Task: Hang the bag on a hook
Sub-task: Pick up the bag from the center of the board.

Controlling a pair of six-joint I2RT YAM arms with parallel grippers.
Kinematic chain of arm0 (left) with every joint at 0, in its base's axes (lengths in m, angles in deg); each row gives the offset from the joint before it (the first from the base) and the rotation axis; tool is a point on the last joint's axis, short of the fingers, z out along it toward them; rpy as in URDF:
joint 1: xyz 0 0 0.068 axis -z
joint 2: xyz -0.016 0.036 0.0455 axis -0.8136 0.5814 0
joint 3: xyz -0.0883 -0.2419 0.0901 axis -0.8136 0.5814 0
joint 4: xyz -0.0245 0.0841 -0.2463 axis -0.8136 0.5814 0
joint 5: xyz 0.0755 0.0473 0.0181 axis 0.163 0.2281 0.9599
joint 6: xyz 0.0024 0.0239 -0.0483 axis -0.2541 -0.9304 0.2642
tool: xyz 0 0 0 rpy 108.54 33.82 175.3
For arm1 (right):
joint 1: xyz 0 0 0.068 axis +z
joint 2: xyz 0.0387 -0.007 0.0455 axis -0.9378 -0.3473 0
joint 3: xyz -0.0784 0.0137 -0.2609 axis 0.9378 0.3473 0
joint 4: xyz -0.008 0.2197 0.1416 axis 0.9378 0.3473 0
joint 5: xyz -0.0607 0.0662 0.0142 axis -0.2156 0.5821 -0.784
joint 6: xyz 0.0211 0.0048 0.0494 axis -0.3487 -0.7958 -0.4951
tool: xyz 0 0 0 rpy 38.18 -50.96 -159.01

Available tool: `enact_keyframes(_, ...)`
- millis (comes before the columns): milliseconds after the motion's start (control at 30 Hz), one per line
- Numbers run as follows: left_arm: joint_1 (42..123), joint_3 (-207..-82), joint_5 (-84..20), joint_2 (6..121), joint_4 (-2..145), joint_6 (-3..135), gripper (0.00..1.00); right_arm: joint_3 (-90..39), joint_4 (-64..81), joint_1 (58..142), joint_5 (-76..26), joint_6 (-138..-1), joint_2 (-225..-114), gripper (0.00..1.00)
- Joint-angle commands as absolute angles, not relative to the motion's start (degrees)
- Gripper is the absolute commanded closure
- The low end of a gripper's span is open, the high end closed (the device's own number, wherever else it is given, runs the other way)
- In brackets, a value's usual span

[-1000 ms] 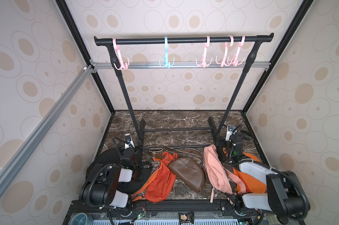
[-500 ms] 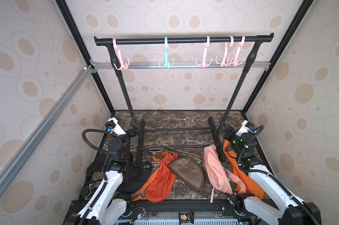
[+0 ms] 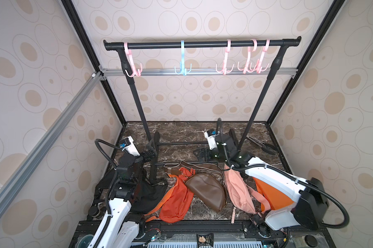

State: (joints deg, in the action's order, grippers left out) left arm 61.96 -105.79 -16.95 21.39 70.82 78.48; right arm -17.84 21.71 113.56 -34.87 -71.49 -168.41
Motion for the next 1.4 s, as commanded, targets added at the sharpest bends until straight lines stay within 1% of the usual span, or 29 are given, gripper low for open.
enact_keyframes(0,62.61,-107.07,-13.11,17.71,77.41,75.72,0.0,-23.9,31.87,116.67,-38.69,-62.79,-174.81,0.12)
enact_keyframes(100,63.15,-104.75,-10.83,14.75,75.79,74.85,0.0,-29.05,34.2,118.0,-38.89,-59.84,-181.23,0.2)
enact_keyframes(200,63.31,-104.88,-11.39,14.57,75.13,74.6,0.0,-32.43,34.28,118.37,-40.28,-57.45,-186.7,0.23)
enact_keyframes(267,63.33,-104.81,-12.65,14.92,74.85,74.73,0.0,-34.59,34.26,118.44,-40.98,-56.09,-189.87,0.27)
enact_keyframes(367,63.34,-104.62,-13.06,14.95,74.42,74.93,0.0,-36.53,33.52,118.4,-42.37,-55.33,-193.62,0.28)
enact_keyframes(433,63.33,-104.53,-13.08,14.86,74.37,74.93,0.0,-37.4,32.85,118.42,-42.22,-54.47,-195.81,0.33)
enact_keyframes(533,63.33,-104.2,-13.78,14.85,73.91,75.15,0.0,-38.91,32.82,118.42,-40.67,-53.49,-198.29,0.37)
enact_keyframes(700,63.37,-104.03,-15.07,15.35,73.54,75.28,0.0,-39.06,30.81,118.39,-39.01,-51.78,-200.3,0.38)
enact_keyframes(767,63.33,-104.09,-15.41,15.71,73.32,75.36,0.0,-39.38,30.18,118.43,-38.95,-51.71,-201.06,0.42)
enact_keyframes(867,63.35,-104.0,-16.38,16.32,72.94,75.52,0.0,-39.41,28.34,118.21,-38.67,-51.13,-202.58,0.46)
enact_keyframes(967,63.35,-104.06,-17.05,16.68,72.61,75.46,0.0,-40.71,28.42,117.86,-37.81,-50.9,-204.68,0.58)
enact_keyframes(1000,63.34,-104.09,-17.34,16.93,72.54,75.47,0.0,-40.74,28.39,117.75,-37.48,-50.88,-204.83,0.65)
enact_keyframes(1067,63.33,-103.95,-17.76,16.97,72.29,75.42,0.0,-39.78,26.73,117.41,-37.05,-51.14,-204.28,0.71)
enact_keyframes(1167,63.33,-103.85,-18.81,17.21,71.82,75.41,0.0,-38.98,25.59,117.14,-37.06,-50.83,-202.77,0.87)
enact_keyframes(1200,63.33,-103.85,-19.25,17.38,71.63,75.46,0.0,-38.82,25.58,117.14,-37.48,-50.66,-202.03,0.99)
enact_keyframes(1367,63.41,-103.55,-22.08,17.58,70.18,75.5,0.0,-36.49,24.61,117.14,-39.9,-49.59,-194.48,1.0)
